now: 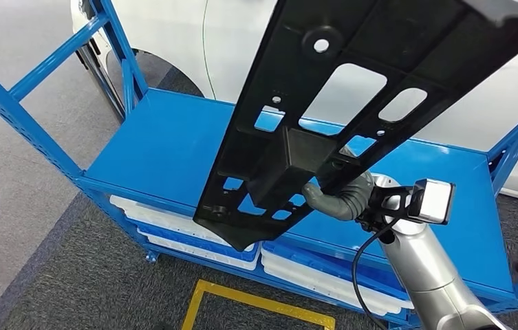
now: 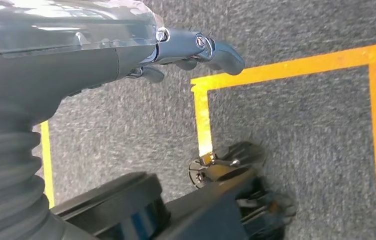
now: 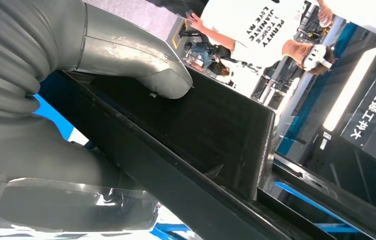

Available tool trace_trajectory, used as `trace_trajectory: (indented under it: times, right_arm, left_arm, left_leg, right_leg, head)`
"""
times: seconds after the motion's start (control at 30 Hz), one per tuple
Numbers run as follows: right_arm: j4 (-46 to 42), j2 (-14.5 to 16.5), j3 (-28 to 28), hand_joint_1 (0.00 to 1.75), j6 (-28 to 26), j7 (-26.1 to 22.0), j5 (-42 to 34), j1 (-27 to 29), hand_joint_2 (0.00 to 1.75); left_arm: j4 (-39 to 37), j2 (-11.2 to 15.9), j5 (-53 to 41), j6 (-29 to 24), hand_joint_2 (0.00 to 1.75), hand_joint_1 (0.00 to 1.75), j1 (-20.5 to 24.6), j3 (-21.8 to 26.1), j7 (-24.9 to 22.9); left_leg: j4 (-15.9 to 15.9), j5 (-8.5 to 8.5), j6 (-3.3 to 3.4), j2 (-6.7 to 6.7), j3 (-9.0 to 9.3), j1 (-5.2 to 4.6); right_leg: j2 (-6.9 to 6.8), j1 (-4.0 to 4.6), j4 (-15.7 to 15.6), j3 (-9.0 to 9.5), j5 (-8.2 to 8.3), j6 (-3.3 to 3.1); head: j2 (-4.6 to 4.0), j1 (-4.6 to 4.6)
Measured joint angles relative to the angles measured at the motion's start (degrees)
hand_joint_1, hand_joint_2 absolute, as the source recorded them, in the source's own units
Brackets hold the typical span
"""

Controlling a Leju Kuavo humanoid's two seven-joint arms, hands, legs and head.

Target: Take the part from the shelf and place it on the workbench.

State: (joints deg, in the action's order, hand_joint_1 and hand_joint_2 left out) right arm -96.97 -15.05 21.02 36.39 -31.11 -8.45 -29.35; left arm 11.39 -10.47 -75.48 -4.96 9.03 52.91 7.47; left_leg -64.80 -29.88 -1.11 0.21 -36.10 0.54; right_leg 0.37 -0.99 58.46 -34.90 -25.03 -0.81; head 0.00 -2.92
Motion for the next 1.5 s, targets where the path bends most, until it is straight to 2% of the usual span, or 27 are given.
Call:
trace_trajectory:
  times: [0.07, 0.1, 0.13, 0.17, 0.27, 0.3, 0.4, 0.47, 0.57, 0.6, 0.63, 0.67, 0.73, 0.8, 0.9, 0.93, 0.97, 1.0, 1.07, 1.1, 1.13, 1.17, 1.23, 1.3, 1.33, 1.43, 1.5]
  right_arm:
    - [0.0, 0.0, 0.0, 1.75, -0.4, 0.0, 0.0, 0.4, 1.75]
    - [0.0, 0.0, 0.0, 1.75, -0.7, 0.0, 0.0, 0.8, 1.75]
    - [0.0, 0.0, 0.0, 1.75, -1.0, 0.0, 0.0, 1.3, 1.75]
    - [0.0, 0.0, 0.0, 1.75, -1.4, 0.0, 0.1, 1.8, 1.75]
    - [0.0, 0.0, -0.3, 1.75, -2.1, -0.1, 0.2, 2.8, 1.75]
    - [0.0, 0.0, -0.5, 1.75, -2.3, -0.2, 0.2, 3.1, 1.75]
    - [-0.1, -0.1, -1.1, 1.75, -2.7, -0.2, 0.3, 4.0, 1.75]
    - [-0.2, 0.0, -1.5, 1.75, -2.8, -0.2, 0.3, 4.3, 1.75]
    - [-0.2, 0.2, -1.8, 1.75, -3.1, -0.1, 0.6, 5.1, 1.75]
    - [-0.2, 0.3, -1.9, 1.75, -3.2, 0.0, 0.8, 5.5, 1.75]
    - [-0.2, 0.3, -1.9, 1.75, -3.3, 0.1, 1.1, 5.8, 1.75]
    - [-0.2, 0.3, -2.0, 1.75, -3.3, 0.1, 1.3, 6.0, 1.75]
    - [-0.2, 0.3, -2.1, 1.75, -3.4, 0.1, 1.5, 6.1, 1.75]
    - [-0.1, 0.3, -2.2, 1.75, -3.4, 0.1, 1.8, 6.0, 1.75]
    - [0.2, 0.3, -2.3, 1.75, -3.3, 0.1, 2.0, 5.5, 1.75]
    - [0.3, 0.3, -2.3, 1.75, -3.3, 0.1, 2.0, 5.2, 1.75]
    - [0.4, 0.3, -2.3, 1.75, -3.3, 0.1, 2.0, 5.1, 1.75]
    - [0.5, 0.3, -2.4, 1.75, -3.3, 0.1, 2.0, 4.9, 1.75]
    - [0.6, 0.3, -2.4, 1.75, -3.3, 0.2, 2.0, 4.8, 1.75]
    - [0.7, 0.3, -2.5, 1.75, -3.3, 0.2, 2.0, 4.8, 1.75]
    - [0.8, 0.3, -2.5, 1.75, -3.3, 0.2, 2.0, 4.9, 1.75]
    - [0.9, 0.3, -2.5, 1.75, -3.3, 0.2, 2.0, 4.9, 1.75]
    - [1.0, 0.3, -2.5, 1.75, -3.3, 0.2, 2.0, 4.8, 1.75]
    - [1.0, 0.2, -2.6, 1.75, -3.3, 0.2, 1.9, 4.7, 1.75]
    - [1.0, 0.2, -2.6, 1.75, -3.2, 0.2, 1.9, 4.7, 1.75]
    - [1.1, 0.2, -2.7, 1.75, -3.1, 0.7, 1.0, 4.3, 1.75]
    - [1.2, 0.2, -2.9, 1.75, -3.0, 1.5, -0.1, 3.9, 1.75]
  left_arm:
    - [0.0, 0.0, 0.4, 0.2, 1.75, 0.0, -0.2, 0.1, -1.1]
    - [0.0, 0.0, 0.6, 0.3, 1.75, 0.0, -0.3, 0.2, -1.5]
    - [0.0, 0.0, 0.7, 0.4, 1.75, 0.0, -0.4, 0.2, -1.8]
    - [0.0, 0.0, 0.8, 0.5, 1.75, 0.0, -0.5, 0.3, -2.1]
    - [0.0, 0.0, 0.8, 0.8, 1.75, 0.0, -0.5, 0.4, -2.2]
    - [0.0, 0.0, 0.8, 1.0, 1.75, 0.0, -0.5, 0.5, -2.3]
    - [0.0, 0.0, 0.6, 1.2, 1.75, 0.0, -0.6, 0.5, -2.5]
    - [0.0, 0.0, 0.6, 1.2, 1.75, 0.0, -0.5, 0.5, -2.6]
    - [0.0, 0.0, 0.6, 1.3, 1.75, 0.0, -0.4, 0.5, -2.6]
    - [0.0, 0.0, 0.6, 1.4, 1.75, 0.0, -0.4, 0.6, -2.6]
    - [0.0, 0.0, 0.7, 1.4, 1.75, 0.0, -0.5, 0.6, -2.6]
    - [0.0, 0.0, 0.8, 1.4, 1.75, 0.0, -0.5, 0.7, -2.5]
    - [0.0, 0.0, 1.0, 1.4, 1.75, 0.0, -0.5, 0.9, -2.5]
    - [0.0, 0.0, 1.2, 1.4, 1.75, 0.0, -0.5, 1.1, -2.3]
    - [0.0, 0.1, 1.7, 1.3, 1.75, 0.0, -0.7, 1.4, -1.9]
    - [0.0, 0.1, 1.7, 1.2, 1.75, 0.0, -0.8, 1.5, -1.8]
    - [0.0, 0.1, 1.8, 1.2, 1.75, 0.0, -0.9, 1.5, -1.7]
    - [0.0, 0.1, 1.8, 1.1, 1.75, 0.0, -1.0, 1.5, -1.7]
    - [0.0, 0.1, 1.8, 1.1, 1.75, 0.0, -1.1, 1.6, -1.6]
    - [0.0, 0.1, 1.8, 1.1, 1.75, 0.0, -1.1, 1.6, -1.6]
    - [0.0, 0.1, 1.8, 1.1, 1.75, 0.0, -1.1, 1.6, -1.6]
    - [0.0, 0.1, 1.8, 1.0, 1.75, 0.0, -1.1, 1.6, -1.6]
    - [0.0, 0.1, 1.8, 1.0, 1.75, 0.0, -1.0, 1.6, -1.6]
    - [0.0, 0.1, 1.8, 1.0, 1.75, 0.0, -0.9, 1.6, -1.6]
    - [0.0, 0.1, 1.8, 1.0, 1.75, 0.0, -0.8, 1.6, -1.6]
    - [0.0, 0.1, 1.8, 1.0, 1.75, 0.0, -0.9, 1.6, -2.0]
    - [0.0, 0.0, 1.8, 0.9, 1.75, 0.0, -1.0, 1.7, -2.5]
  left_leg:
    - [-7.6, -3.2, -0.25, 0.0, -3.51, 0.09]
    - [-9.6, -3.57, -0.25, 0.01, -4.55, 0.1]
    - [-9.6, -2.87, -0.15, 0.0, -4.6, 0.09]
    - [-7.3, -1.21, 0.07, 0.0, -3.56, 0.08]
    - [3.8, 3.72, 1.05, -0.02, 1.7, -0.22]
    - [5.6, 4.24, 1.28, -0.07, 2.46, -0.36]
    - [6.5, 4.89, 1.9, -0.17, 2.42, -0.34]
    - [7.3, 5.78, 2.62, 0.0, 2.22, -0.07]
    - [7.5, 6.89, 3.13, 0.2, 0.97, -0.1]
    - [7.4, 7.26, 3.11, 0.22, 0.4, -0.12]
    - [7.3, 7.62, 3.03, 0.23, -0.19, -0.11]
    - [7.1, 7.97, 2.88, 0.22, -0.83, -0.07]
    - [6.5, 8.59, 2.41, 0.18, -2.07, 0.0]
    - [6.0, 9.17, 1.71, 0.06, -2.75, -0.04]
    - [6.2, 10.23, 0.62, -0.14, -2.98, -0.03]
    - [5.9, 9.81, 0.3, -0.17, -3.31, 0.05]
    - [4.9, 8.34, 0.01, -0.2, -3.87, 0.13]
    - [2.6, 5.79, -0.22, -0.21, -4.76, 0.21]
    - [-4.9, -0.11, -0.6, -0.21, -6.76, 0.24]
    - [-8.5, -1.75, -0.7, -0.2, -7.3, 0.25]
    - [-10.5, -2.02, -0.69, -0.2, -7.02, 0.24]
    - [-10.4, -1.18, -0.56, -0.2, -5.76, 0.22]
    - [-4.6, 1.23, 0.09, -0.21, -0.35, 0.12]
    - [3.6, 1.26, 0.88, -0.23, 5.58, -0.22]
    - [6.1, 0.93, 1.16, -0.26, 7.12, -0.41]
    - [7.6, 1.51, 1.8, -0.29, 7.1, -0.76]
    - [8.4, 2.82, 2.56, -0.01, 6.58, -0.58]
  right_leg:
    - [-0.03, 0.14, 0.0, -0.01, -0.06, -0.21]
    - [-0.03, 0.22, 0.1, 0.01, -0.08, -0.25]
    - [-0.02, 0.28, 0.1, 0.03, -0.08, -0.27]
    - [0.0, 0.33, 0.2, 0.05, -0.08, -0.28]
    - [0.12, 0.56, 0.3, -0.04, 0.02, 0.04]
    - [0.14, 0.6, 0.4, -0.15, 0.14, 0.3]
    - [0.09, 0.53, 0.2, -0.3, 0.43, 1.34]
    - [0.02, 0.5, 2.0, -0.98, -1.76, 1.87]
    - [-0.02, 0.27, 12.2, -4.49, -8.72, 2.37]
    - [-0.03, 0.19, 15.1, -5.21, -9.97, 2.55]
    - [-0.04, 0.1, 16.0, -4.99, -10.09, 2.69]
    - [-0.05, -0.03, 14.3, -3.5, -9.07, 2.81]
    - [-0.04, -0.29, 6.5, 1.74, -6.55, 2.94]
    - [0.26, -0.11, 1.0, 5.09, -5.18, 2.53]
    - [0.39, 0.2, 0.3, 4.8, -4.31, 1.25]
    - [0.28, 0.15, 0.3, 4.36, -3.76, 0.74]
    - [0.15, 0.04, 0.1, 3.82, -3.11, 0.27]
    - [0.02, -0.06, 0.0, 3.12, -2.42, -0.09]
    - [-0.12, 0.07, 0.1, 1.56, -1.18, -0.41]
    - [-0.21, 0.17, 0.1, 0.76, -0.59, -0.44]
    - [-0.28, 0.28, 0.2, -0.01, -0.02, -0.43]
    - [-0.33, 0.38, 0.2, -0.72, 0.52, -0.39]
    - [-0.36, 0.56, 0.2, -1.89, 1.53, -0.22]
    - [-0.41, 0.72, 0.1, -2.54, 2.44, 0.23]
    - [-0.45, 0.68, 0.0, -2.64, 2.87, 0.5]
    - [-0.48, 0.42, -0.6, -2.77, 4.18, 1.37]
    - [-0.38, 0.35, -0.2, -3.36, 3.33, 1.96]
  head:
    - [0.0, 0.01]
    - [0.0, 0.01]
    - [0.0, 0.01]
    - [0.0, 0.01]
    - [0.0, -0.01]
    - [0.0, 0.0]
    - [0.0, 0.01]
    - [0.0, 0.01]
    - [0.0, 0.01]
    - [0.0, 0.01]
    - [0.0, 0.01]
    - [0.0, 0.01]
    - [0.0, 0.01]
    - [0.0, 0.01]
    - [0.0, 0.01]
    - [0.0, 0.01]
    - [0.0, 0.01]
    - [0.0, 0.01]
    - [0.0, 0.01]
    - [0.0, 0.01]
    - [0.0, 0.0]
    - [0.0, 0.01]
    - [0.0, -0.01]
    - [0.0, -0.01]
    - [0.0, 0.0]
    - [0.0, 0.01]
    - [0.0, 0.01]
